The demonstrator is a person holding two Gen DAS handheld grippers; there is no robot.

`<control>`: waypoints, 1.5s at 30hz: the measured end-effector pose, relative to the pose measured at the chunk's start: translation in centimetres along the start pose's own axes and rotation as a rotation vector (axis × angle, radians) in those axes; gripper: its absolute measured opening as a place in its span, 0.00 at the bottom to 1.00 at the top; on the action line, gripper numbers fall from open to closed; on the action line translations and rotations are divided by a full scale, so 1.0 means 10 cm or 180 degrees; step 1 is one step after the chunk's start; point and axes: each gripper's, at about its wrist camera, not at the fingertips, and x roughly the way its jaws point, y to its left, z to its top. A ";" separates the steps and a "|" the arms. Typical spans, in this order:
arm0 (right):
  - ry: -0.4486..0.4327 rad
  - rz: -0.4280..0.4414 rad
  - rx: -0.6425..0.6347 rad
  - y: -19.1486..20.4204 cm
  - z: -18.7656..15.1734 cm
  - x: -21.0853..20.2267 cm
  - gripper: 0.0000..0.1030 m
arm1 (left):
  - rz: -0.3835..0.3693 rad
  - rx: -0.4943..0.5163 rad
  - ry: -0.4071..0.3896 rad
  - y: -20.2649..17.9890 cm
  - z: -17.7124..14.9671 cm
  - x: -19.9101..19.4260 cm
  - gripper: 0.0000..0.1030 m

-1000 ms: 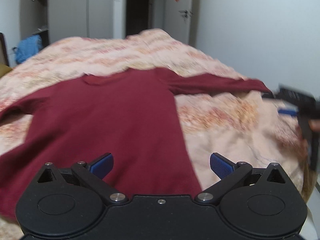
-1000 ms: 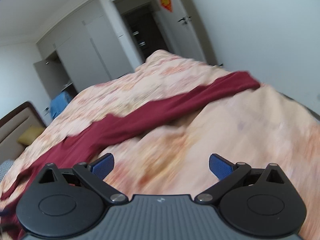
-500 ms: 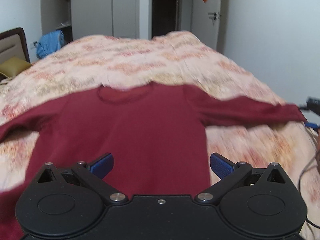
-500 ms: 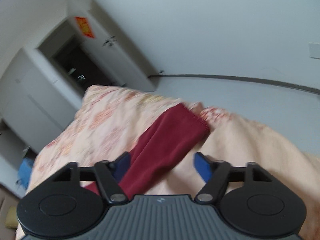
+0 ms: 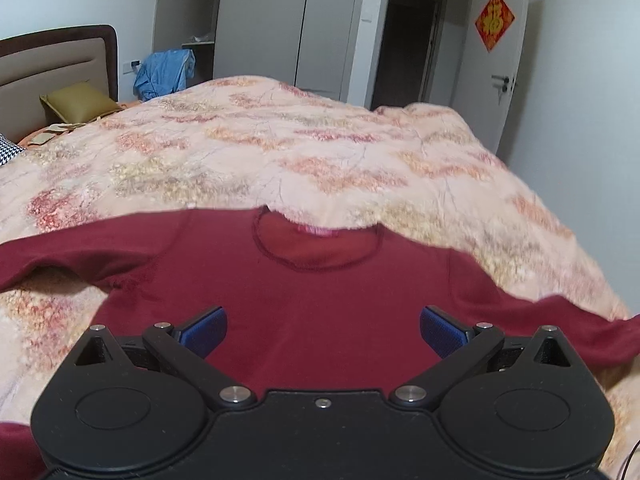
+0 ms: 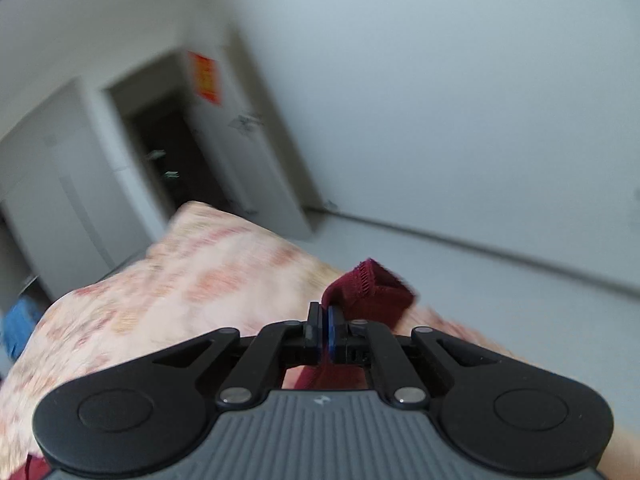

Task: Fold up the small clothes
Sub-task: 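Grasp the sweater sleeve cuff with the right gripper and lift it, then lay the sleeve across the sweater front and open the right gripper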

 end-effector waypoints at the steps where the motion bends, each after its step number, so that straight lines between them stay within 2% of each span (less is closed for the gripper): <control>1: -0.0052 0.0100 -0.0137 0.18 0.05 -0.05 0.03 | 0.0014 0.0008 -0.0030 0.03 0.03 -0.02 0.99; 4: -0.0188 0.0487 -0.0594 0.82 0.14 -0.18 0.03 | 0.0064 0.0024 -0.0129 0.15 0.11 -0.09 0.99; 7: -0.0257 0.0970 -0.1013 1.54 0.08 -0.31 0.03 | 0.0108 -0.0071 -0.0202 0.36 0.21 -0.16 0.99; 10: -0.0172 0.1457 -0.1285 2.23 -0.18 -0.33 0.03 | 0.0195 -0.0290 -0.0261 0.69 0.32 -0.24 0.99; 13: -0.0011 0.1794 -0.1558 2.84 -0.61 -0.33 0.03 | 0.0297 -0.0539 -0.0330 1.03 0.39 -0.30 0.99; 17: 0.0281 0.1981 -0.2039 3.52 -1.35 -0.33 0.03 | 0.0455 -0.0707 -0.0354 1.38 0.43 -0.31 0.99; 20: 0.0626 0.1927 -0.2340 3.88 -1.95 -0.36 0.03 | 0.0514 -0.0663 -0.0316 1.50 0.41 -0.24 0.99; 22: 0.0850 0.1899 -0.2517 3.98 -2.29 -0.32 0.03 | 0.0518 -0.0607 -0.0301 1.54 0.38 -0.19 0.99; 24: 0.1002 0.1894 -0.2621 4.03 -2.56 -0.39 0.03 | 0.0487 -0.0541 -0.0276 1.53 0.33 -0.12 0.99; 26: 0.1113 0.1973 -0.2677 3.99 -2.68 -0.45 0.06 | 0.0395 -0.0489 -0.0271 1.50 0.29 -0.04 0.99; 27: 0.1137 0.2041 -0.2680 3.96 -2.68 -0.49 0.12 | 0.0340 -0.0473 -0.0256 1.48 0.28 0.00 0.99; 29: 0.1130 0.2147 -0.2716 3.90 -2.65 -0.56 0.35 | 0.0215 -0.0475 -0.0218 1.43 0.26 0.09 0.99; 30: 0.1085 0.2179 -0.2720 3.84 -2.58 -0.62 0.57 | 0.0145 -0.0483 -0.0202 1.39 0.25 0.13 0.99; 31: 0.1014 0.2221 -0.2701 3.76 -2.52 -0.68 0.72 | 0.0070 -0.0487 -0.0195 1.36 0.24 0.17 0.99; 34: 0.0799 0.2258 -0.2673 3.51 -2.23 -0.82 0.94 | -0.0170 -0.0441 -0.0168 1.21 0.22 0.32 0.99; 36: 0.0637 0.2177 -0.2667 3.28 -2.03 -0.88 1.00 | -0.0328 -0.0366 -0.0134 1.08 0.20 0.43 0.99; 39: 0.0573 0.1958 -0.2549 2.89 -1.75 -0.79 1.00 | -0.0440 -0.0202 -0.0081 0.86 0.14 0.66 0.99; 42: 0.0727 0.1649 -0.2289 2.50 -1.51 -0.50 1.00 | -0.0376 -0.0082 0.0045 0.69 0.07 0.94 0.99; 45: 0.0998 0.1504 -0.1684 2.08 -1.25 -0.10 1.00 | -0.0262 -0.0027 0.0134 0.62 0.01 1.17 0.99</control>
